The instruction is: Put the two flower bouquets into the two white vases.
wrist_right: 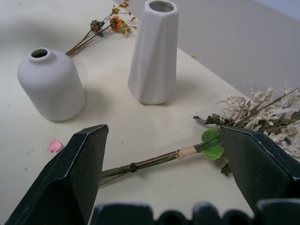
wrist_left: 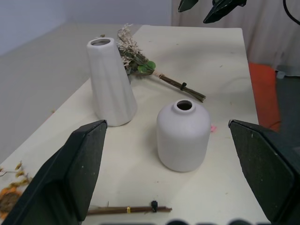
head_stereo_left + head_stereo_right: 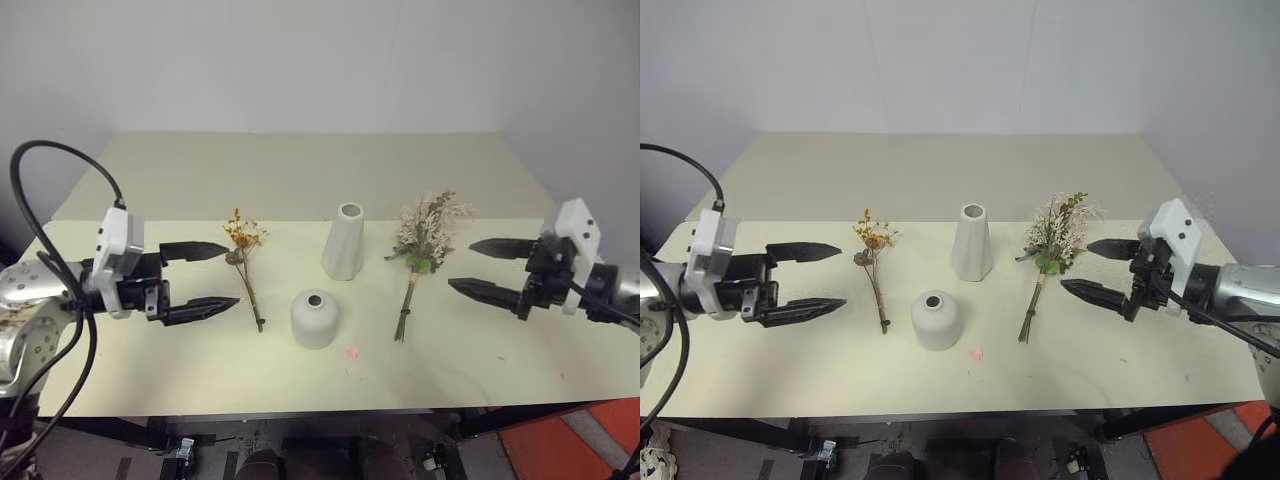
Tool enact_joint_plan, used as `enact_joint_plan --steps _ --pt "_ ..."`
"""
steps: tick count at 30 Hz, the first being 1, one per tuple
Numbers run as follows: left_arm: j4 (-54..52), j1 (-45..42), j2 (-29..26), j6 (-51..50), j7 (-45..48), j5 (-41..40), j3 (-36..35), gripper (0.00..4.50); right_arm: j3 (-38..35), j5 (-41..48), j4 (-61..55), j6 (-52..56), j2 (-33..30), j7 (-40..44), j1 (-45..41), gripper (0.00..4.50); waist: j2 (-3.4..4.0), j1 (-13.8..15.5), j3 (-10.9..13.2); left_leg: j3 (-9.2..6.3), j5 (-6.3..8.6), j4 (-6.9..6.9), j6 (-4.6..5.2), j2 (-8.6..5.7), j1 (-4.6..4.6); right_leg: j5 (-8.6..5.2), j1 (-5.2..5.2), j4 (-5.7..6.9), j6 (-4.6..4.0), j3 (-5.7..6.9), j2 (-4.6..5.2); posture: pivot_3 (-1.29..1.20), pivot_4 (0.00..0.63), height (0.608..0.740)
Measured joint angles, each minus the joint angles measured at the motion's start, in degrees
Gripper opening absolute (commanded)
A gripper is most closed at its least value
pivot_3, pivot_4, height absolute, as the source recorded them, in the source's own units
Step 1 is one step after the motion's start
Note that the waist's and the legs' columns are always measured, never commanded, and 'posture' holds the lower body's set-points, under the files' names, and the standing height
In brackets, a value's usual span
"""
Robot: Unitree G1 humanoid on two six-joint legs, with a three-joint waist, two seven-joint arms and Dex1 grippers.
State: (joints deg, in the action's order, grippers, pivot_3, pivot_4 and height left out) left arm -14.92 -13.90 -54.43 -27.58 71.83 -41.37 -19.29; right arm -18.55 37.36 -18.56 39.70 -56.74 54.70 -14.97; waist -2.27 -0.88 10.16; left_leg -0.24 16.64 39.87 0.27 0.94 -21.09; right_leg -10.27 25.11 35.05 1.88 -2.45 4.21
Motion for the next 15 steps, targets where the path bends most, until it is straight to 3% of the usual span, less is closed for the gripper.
enact_joint_plan --steps 10,15 --pt "-0.2 -1.7 -0.8 -0.8 -0.5 -1.1 -0.8 4.5 -0.5 2.3 0.0 5.0 0.0 -1.3 0.0 4.45 0.0 0.2 0.0 0.0 0.0 -0.01 0.0 -0.01 -0.01 0.0 0.0 0.0 0.0 0.01 0.0 0.0 0.15 0.74" --pt "-0.2 -2.2 -0.7 -1.3 -0.9 -1.5 0.2 4.5 -0.2 5.9 1.8 15.5 2.6 -7.4 -4.0 4.45 -0.03 -0.3 0.0 0.01 0.0 0.02 0.0 0.01 0.01 0.01 -0.03 0.0 -0.01 -0.02 -0.02 0.0 0.15 0.74"
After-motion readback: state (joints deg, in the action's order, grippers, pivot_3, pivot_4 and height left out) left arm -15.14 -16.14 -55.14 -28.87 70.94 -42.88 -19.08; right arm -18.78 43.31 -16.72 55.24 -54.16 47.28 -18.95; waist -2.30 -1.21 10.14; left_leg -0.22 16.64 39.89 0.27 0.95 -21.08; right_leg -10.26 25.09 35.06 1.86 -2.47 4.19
